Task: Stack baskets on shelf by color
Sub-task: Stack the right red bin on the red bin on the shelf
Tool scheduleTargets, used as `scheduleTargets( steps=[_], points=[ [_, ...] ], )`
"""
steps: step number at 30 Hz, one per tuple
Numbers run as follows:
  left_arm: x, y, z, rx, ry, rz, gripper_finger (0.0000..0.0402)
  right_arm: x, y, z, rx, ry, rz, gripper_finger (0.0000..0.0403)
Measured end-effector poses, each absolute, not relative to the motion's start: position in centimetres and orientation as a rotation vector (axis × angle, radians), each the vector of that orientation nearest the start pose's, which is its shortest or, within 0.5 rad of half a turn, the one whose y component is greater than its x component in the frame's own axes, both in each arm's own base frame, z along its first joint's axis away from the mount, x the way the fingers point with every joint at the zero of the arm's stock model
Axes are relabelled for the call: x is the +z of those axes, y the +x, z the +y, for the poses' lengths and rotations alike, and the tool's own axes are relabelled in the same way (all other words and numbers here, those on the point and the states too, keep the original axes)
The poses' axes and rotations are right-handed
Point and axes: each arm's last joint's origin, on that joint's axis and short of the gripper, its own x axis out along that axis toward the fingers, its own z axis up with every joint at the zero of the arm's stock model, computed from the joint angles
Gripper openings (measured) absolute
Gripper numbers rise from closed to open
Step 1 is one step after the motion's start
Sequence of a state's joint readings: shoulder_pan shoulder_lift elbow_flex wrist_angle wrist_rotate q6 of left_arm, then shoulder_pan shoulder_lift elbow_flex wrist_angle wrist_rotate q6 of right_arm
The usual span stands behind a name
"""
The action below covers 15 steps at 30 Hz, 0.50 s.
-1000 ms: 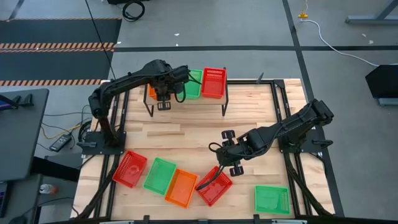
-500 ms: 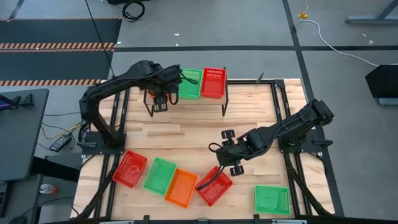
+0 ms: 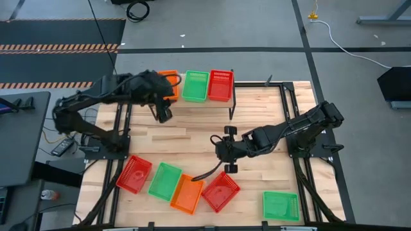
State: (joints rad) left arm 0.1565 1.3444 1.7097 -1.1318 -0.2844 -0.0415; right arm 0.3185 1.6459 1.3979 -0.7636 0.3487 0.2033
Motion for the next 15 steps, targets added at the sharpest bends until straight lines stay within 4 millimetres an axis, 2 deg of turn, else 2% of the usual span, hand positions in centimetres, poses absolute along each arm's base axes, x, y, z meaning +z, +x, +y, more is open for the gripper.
scheduleTargets(
  steps=[3, 7, 11, 15],
  points=[
    [42.5, 22.9, 3.4, 0.386, -0.001, 0.672, 0.0111, 28.3, 32.8, 9.8, -0.077, -0.083, 0.968, 0.0164],
    [40.1, 22.4, 2.1, 0.337, -0.01, 0.558, 0.0111, 28.4, 32.4, 9.7, -0.103, -0.034, 1.019, 0.0164],
    [37.9, 22.2, 0.7, 0.275, -0.021, 0.376, 0.0111, 28.9, 32.1, 9.7, -0.099, 0.018, 1.059, 0.0164],
    [35.6, 22.1, -0.7, 0.209, -0.032, 0.214, 0.011, 28.5, 31.5, 10.5, -0.073, 0.146, 1.145, 0.0164]
  ],
)
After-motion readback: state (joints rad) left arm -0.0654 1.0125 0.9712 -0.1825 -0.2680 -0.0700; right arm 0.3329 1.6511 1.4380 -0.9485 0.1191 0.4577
